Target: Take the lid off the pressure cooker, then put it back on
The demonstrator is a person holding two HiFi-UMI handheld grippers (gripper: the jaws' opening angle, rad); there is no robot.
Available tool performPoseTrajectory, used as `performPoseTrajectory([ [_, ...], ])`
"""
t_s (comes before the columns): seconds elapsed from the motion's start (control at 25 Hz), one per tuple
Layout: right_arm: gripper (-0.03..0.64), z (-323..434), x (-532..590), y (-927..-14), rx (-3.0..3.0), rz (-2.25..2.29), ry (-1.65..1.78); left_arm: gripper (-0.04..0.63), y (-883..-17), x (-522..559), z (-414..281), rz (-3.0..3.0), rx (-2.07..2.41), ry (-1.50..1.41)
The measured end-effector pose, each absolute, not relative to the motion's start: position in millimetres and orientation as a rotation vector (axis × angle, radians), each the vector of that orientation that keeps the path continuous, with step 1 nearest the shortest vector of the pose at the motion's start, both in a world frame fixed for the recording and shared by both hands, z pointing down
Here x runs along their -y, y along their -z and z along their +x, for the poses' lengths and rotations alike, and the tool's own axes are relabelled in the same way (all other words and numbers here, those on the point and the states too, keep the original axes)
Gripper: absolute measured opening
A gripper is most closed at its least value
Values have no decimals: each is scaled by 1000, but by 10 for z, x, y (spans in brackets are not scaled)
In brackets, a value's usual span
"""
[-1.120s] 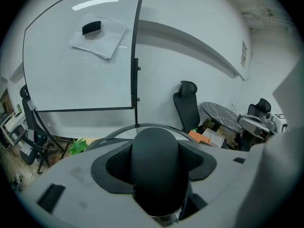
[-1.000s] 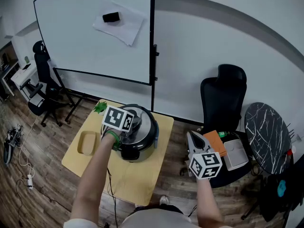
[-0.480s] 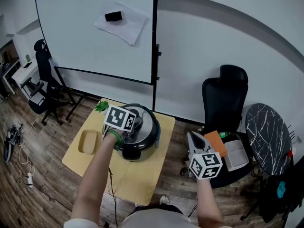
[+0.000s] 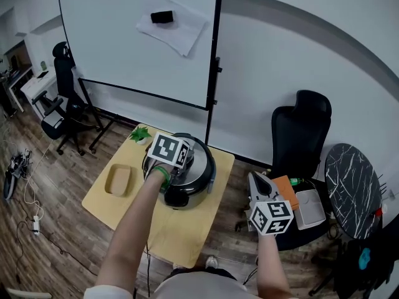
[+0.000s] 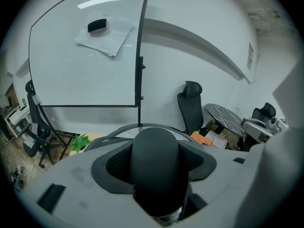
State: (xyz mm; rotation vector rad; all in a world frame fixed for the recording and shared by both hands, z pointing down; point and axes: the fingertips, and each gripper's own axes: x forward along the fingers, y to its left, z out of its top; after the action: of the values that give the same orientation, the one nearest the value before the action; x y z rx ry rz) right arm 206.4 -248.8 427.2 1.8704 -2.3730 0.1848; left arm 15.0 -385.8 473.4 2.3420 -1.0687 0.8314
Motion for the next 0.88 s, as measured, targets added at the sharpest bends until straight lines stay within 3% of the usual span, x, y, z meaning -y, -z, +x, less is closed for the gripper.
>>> performPoseTrajectory([
  [0.88, 2, 2062, 2532, -4171, 2508, 1731, -154, 279, -4734, 3968, -23, 2098, 1417, -712],
])
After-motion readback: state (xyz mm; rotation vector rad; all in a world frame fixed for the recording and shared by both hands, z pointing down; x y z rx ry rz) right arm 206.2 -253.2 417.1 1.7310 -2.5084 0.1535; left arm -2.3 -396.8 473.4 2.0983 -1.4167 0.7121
